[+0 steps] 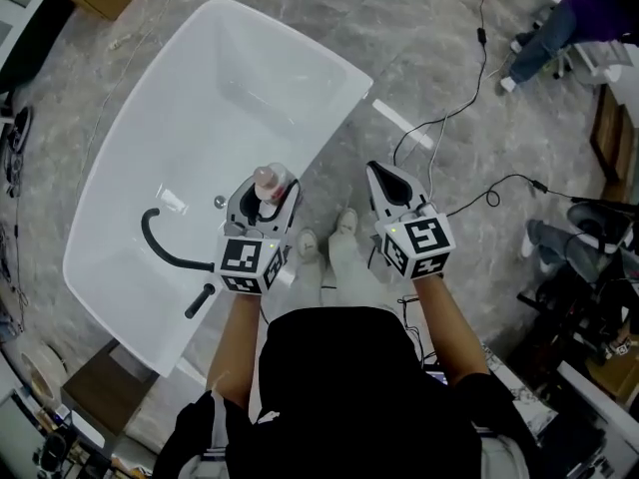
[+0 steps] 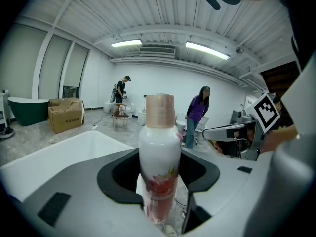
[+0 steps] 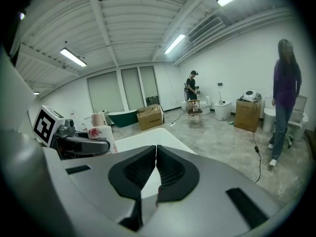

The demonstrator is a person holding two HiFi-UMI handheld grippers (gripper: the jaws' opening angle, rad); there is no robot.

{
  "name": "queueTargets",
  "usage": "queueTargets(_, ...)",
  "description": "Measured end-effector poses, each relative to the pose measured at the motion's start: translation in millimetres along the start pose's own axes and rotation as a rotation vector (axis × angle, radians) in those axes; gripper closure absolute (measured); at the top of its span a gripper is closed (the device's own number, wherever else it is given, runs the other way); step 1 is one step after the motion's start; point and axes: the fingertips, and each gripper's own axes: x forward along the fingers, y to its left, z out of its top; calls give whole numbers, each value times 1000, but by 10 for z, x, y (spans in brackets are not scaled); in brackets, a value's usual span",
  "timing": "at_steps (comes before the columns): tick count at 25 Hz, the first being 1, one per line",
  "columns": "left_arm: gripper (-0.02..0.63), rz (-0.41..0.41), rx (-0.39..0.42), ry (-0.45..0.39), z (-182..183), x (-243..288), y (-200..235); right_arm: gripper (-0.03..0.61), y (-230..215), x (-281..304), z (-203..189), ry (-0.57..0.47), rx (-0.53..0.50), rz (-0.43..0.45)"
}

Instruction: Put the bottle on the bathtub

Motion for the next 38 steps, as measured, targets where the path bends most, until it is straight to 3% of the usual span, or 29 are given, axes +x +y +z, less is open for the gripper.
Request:
queueTargets(21,382,62,-62,167,-1265,1042,628,554,-329,1005,-1125,194,47,69)
queueTargets(38,382,119,-33,189,-1759,1628,949,554,-497,1442,-1545,244,75,78)
